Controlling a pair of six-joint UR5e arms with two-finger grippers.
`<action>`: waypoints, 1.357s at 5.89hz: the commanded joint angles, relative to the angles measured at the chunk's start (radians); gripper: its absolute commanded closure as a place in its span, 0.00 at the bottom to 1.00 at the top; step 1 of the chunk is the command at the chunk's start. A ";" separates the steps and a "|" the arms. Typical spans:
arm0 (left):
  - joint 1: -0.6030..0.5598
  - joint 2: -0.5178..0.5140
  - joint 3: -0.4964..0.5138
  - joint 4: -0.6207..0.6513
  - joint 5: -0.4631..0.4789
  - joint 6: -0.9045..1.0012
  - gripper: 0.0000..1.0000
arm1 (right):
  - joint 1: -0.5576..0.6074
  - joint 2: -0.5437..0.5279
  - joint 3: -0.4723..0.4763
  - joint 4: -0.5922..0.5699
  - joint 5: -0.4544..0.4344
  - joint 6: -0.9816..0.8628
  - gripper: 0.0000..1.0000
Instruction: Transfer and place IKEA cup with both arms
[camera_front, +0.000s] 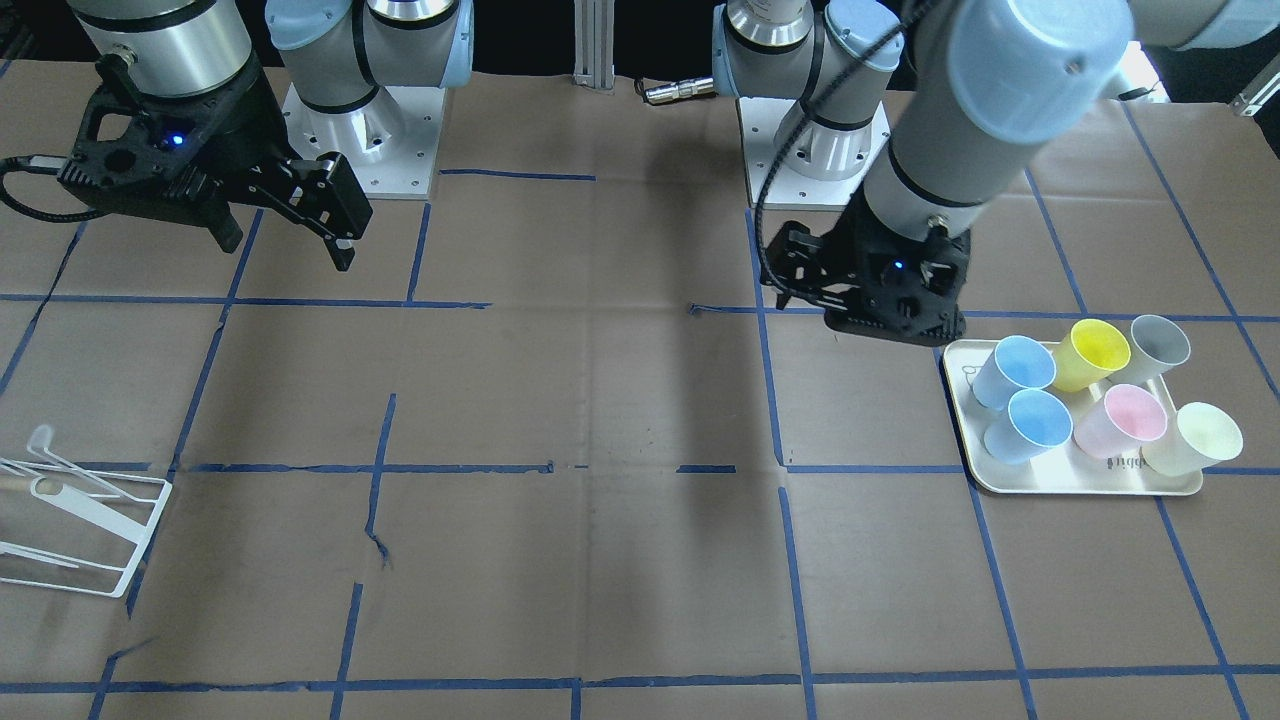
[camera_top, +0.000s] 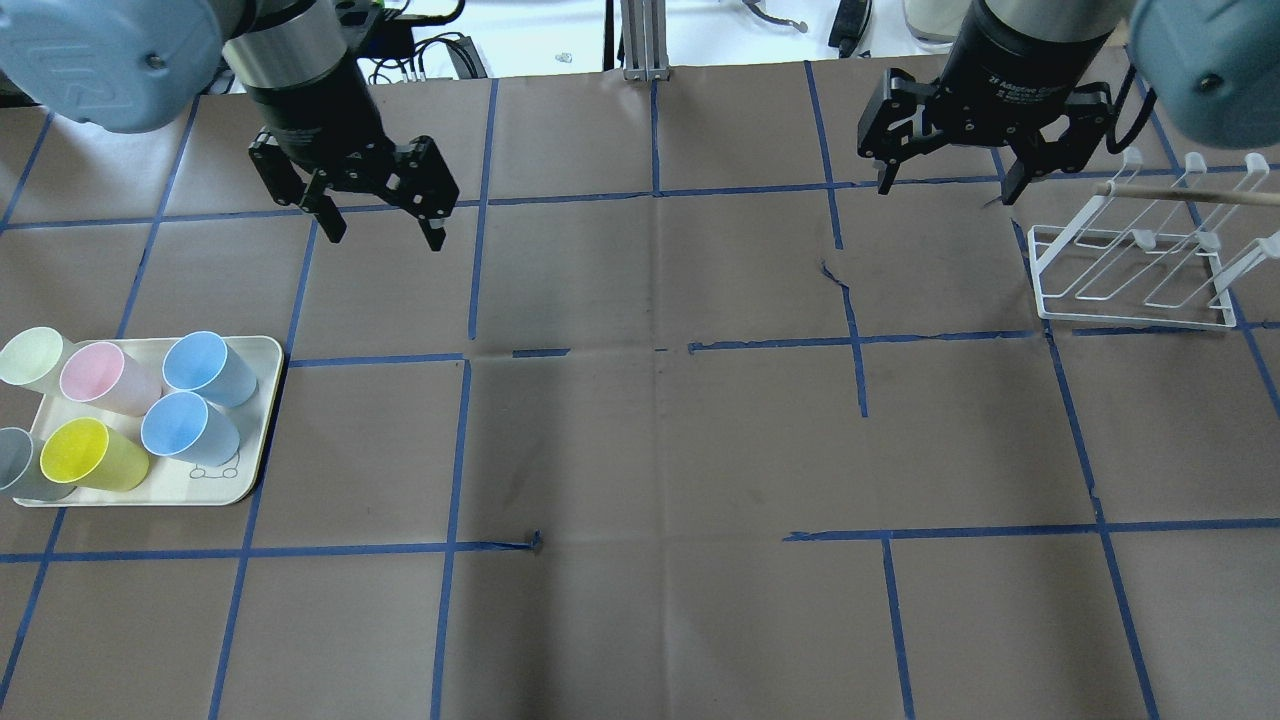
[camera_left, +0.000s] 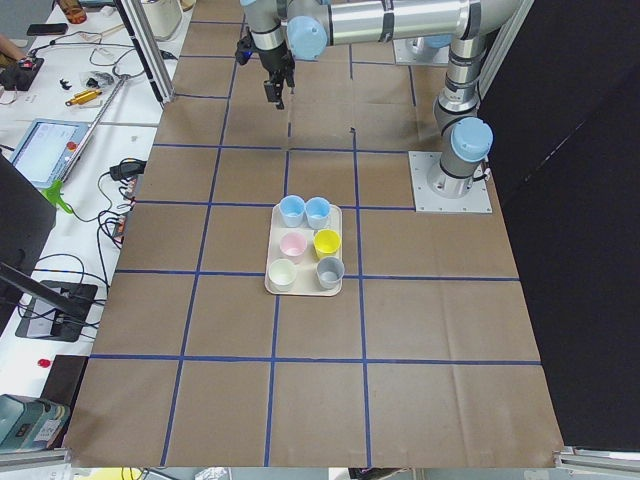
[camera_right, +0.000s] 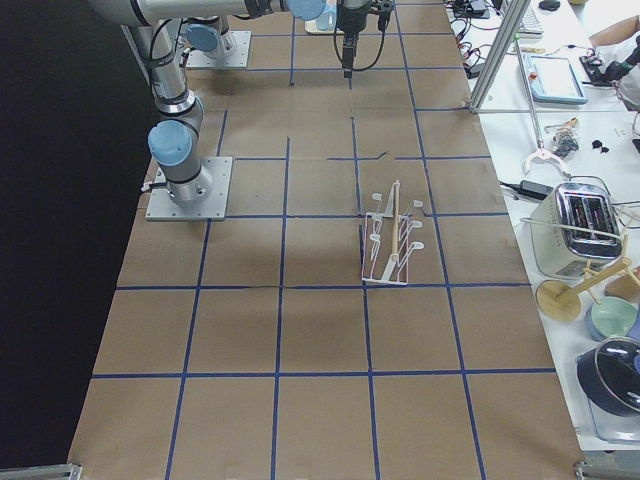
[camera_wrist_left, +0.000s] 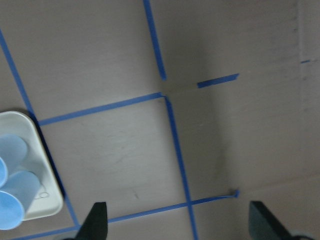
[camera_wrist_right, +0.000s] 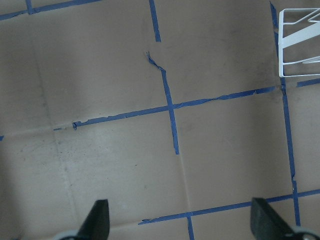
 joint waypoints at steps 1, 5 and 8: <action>-0.067 0.094 -0.025 0.039 0.057 -0.074 0.02 | 0.001 0.000 0.000 0.000 0.000 0.000 0.00; 0.047 0.167 -0.100 0.084 0.054 -0.079 0.02 | 0.001 0.002 0.000 0.000 0.000 0.000 0.00; 0.042 0.150 -0.103 0.089 0.044 -0.089 0.02 | 0.001 0.003 0.002 0.000 0.002 0.002 0.00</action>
